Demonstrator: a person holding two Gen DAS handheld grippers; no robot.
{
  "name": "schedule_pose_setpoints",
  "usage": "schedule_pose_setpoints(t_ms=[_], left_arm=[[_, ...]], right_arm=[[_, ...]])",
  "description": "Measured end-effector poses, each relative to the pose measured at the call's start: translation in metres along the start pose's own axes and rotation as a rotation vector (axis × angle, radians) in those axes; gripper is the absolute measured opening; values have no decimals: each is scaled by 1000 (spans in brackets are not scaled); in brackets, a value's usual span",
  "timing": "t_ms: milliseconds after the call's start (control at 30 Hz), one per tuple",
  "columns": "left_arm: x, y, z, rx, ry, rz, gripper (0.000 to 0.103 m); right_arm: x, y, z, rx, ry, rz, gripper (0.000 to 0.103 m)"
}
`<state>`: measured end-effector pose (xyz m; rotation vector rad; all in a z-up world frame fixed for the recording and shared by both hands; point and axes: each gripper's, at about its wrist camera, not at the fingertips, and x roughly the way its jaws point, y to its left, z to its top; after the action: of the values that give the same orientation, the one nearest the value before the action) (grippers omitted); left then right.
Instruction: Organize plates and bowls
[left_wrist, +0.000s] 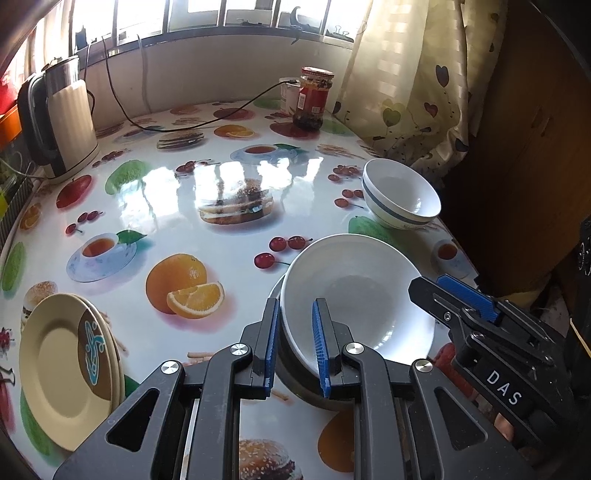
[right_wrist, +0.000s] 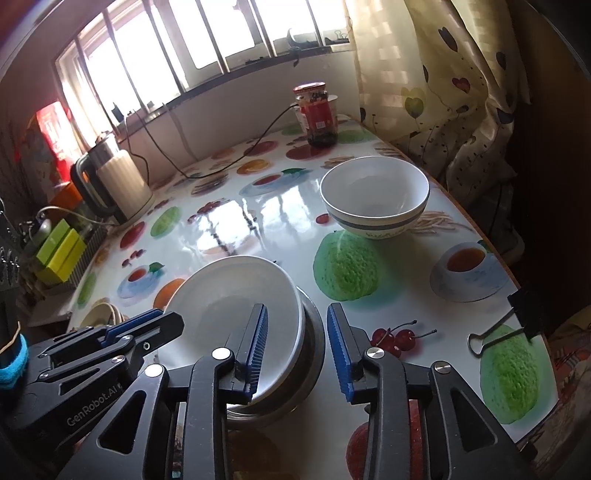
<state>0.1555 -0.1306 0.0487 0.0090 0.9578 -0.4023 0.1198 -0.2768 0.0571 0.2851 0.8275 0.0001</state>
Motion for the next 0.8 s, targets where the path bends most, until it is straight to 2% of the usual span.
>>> schedule_pose_setpoints(t_ms=[400, 633, 800], left_arm=[[-15, -10, 16, 49, -69, 1, 19], [-13, -22, 29, 95, -97, -5, 19], [-6, -28, 39, 101, -92, -40, 28]], right_arm=[[-9, -6, 10, 13, -38, -6, 39], [-15, -16, 19, 14, -84, -56, 43], [-18, -27, 28, 15, -105, -82, 49]])
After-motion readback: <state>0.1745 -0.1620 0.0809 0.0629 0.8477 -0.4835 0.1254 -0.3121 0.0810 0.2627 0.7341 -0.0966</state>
